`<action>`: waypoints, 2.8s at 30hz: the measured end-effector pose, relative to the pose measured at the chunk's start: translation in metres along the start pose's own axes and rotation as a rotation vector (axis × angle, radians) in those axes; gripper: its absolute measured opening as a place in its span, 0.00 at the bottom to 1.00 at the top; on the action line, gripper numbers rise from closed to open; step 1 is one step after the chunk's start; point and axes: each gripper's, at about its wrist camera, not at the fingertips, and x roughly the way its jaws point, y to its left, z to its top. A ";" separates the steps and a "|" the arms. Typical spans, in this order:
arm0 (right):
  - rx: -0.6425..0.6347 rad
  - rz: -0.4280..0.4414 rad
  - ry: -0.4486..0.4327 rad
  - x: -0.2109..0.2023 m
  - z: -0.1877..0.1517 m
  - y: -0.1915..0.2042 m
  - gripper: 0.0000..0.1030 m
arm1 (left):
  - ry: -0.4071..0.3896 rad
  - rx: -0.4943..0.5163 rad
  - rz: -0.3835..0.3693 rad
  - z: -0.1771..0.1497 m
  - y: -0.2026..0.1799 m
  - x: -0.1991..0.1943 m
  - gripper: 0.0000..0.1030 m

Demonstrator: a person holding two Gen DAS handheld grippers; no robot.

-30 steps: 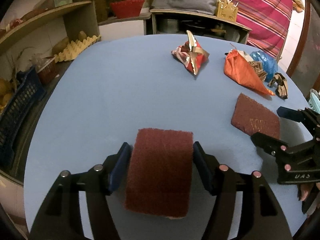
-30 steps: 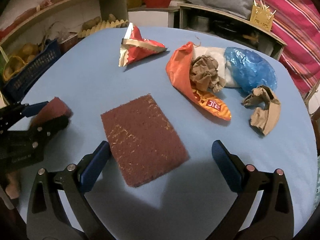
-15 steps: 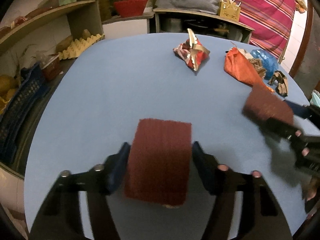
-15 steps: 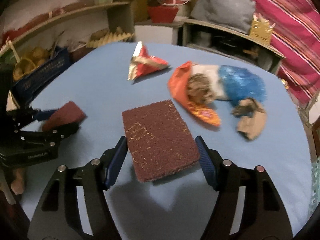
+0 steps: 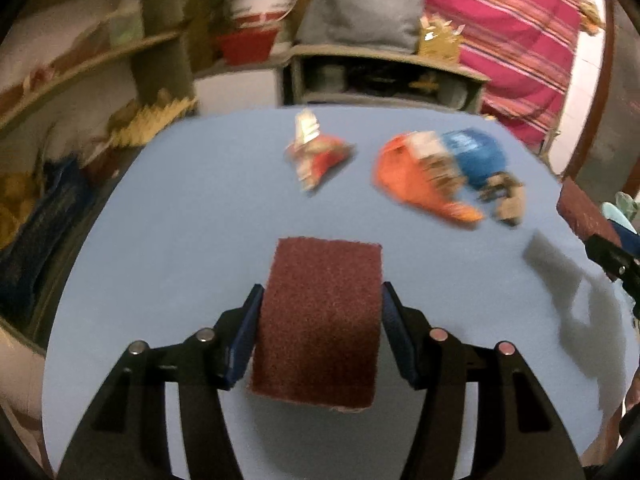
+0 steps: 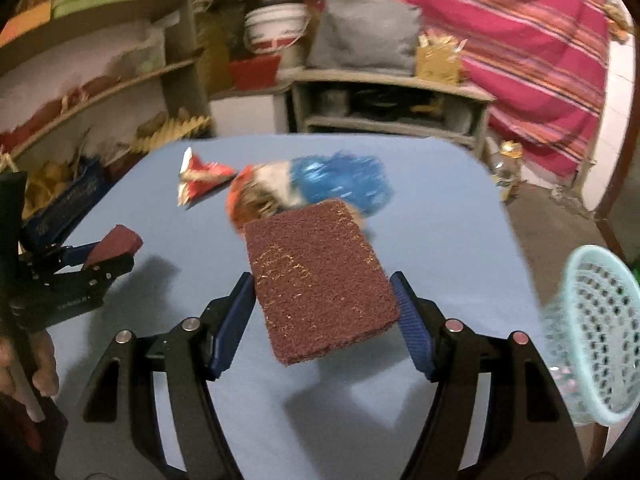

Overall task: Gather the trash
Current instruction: 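Carry both scouring pads over the basket and open both tools to drop them, then move both tools back over the table toward the remaining trash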

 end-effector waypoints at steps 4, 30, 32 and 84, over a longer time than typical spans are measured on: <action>0.034 -0.061 -0.037 -0.034 0.000 -0.039 0.66 | -0.055 0.029 -0.059 0.019 -0.052 -0.020 0.56; 0.240 -0.276 -0.029 -0.113 -0.036 -0.277 0.66 | -0.202 0.277 -0.300 0.080 -0.336 -0.047 0.56; 0.245 -0.276 -0.022 -0.108 -0.036 -0.285 0.66 | -0.194 0.286 -0.310 0.080 -0.345 -0.041 0.56; 0.334 -0.269 -0.020 -0.042 -0.019 -0.221 0.96 | -0.079 0.211 -0.107 0.080 -0.185 0.024 0.89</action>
